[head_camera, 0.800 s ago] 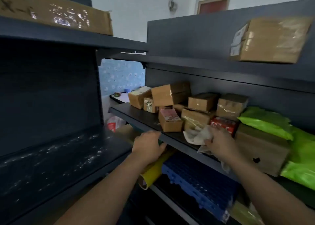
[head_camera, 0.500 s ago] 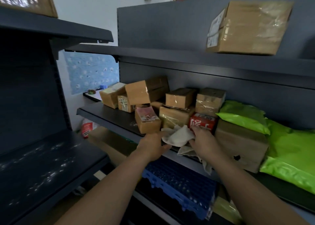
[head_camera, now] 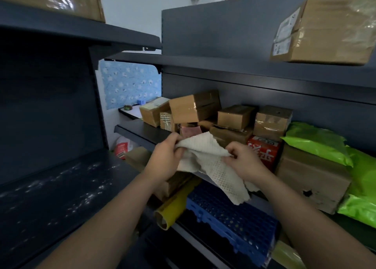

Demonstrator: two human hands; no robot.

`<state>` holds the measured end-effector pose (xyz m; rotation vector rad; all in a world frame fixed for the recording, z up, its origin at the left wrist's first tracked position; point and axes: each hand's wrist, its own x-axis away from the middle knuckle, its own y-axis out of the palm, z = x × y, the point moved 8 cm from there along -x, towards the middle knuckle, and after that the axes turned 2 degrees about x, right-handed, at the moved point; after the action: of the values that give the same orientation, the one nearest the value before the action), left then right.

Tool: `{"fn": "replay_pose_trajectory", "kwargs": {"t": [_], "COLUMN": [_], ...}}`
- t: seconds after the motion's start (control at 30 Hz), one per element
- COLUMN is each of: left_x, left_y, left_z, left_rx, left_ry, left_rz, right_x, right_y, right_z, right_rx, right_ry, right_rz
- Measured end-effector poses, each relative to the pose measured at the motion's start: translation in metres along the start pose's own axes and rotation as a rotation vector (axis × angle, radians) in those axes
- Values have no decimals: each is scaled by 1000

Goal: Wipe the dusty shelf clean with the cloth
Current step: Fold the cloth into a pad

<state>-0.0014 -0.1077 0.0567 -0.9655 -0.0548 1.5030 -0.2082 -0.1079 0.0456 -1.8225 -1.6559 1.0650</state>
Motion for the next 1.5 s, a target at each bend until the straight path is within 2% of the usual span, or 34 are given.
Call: {"fn": "replay_pose_trajectory", "kwargs": {"t": [0.23, 0.4, 0.47, 0.57, 0.67, 0.77, 0.93, 1.1, 1.2, 1.27, 1.37, 1.5], "left_x": [49, 97, 117, 143, 163, 177, 188, 188, 186, 183, 174, 162], "left_y": [-105, -177, -201, -235, -267, -295, -322, -330, -320, -310, -297, -259], "left_z": [-54, -91, -103, -114, -125, -134, -142, -154, -166, -171, -177, -177], "left_rx": [-49, -135, -160, -181, -105, -52, 166, 55, 145, 239, 128, 181], "left_ry": [-227, -453, -514, -527, -555, -570, -567, -580, -636, -655, -636, -673], "left_rz": [130, 67, 38, 41, 127, 210, 197, 182, 179, 186, 196, 116], "right_x": [-17, -16, -14, -10, -1, 8, 15, 23, 27, 23, 9, -7], "right_y": [76, 139, 158, 186, 212, 230, 243, 257, 270, 272, 267, 261], "right_z": [-95, -156, -178, -210, -240, -267, -295, -294, -285, -274, -254, -238], "right_rx": [-99, -97, -81, -65, -26, -95, -156, -308, -390, -437, -576, -921], "right_ry": [-160, -257, -281, -306, -341, -365, -420, -334, -284, -232, -109, 91], "right_rz": [-129, -311, -314, -319, -343, -342, -347, -429, -506, -477, -376, -326]}}
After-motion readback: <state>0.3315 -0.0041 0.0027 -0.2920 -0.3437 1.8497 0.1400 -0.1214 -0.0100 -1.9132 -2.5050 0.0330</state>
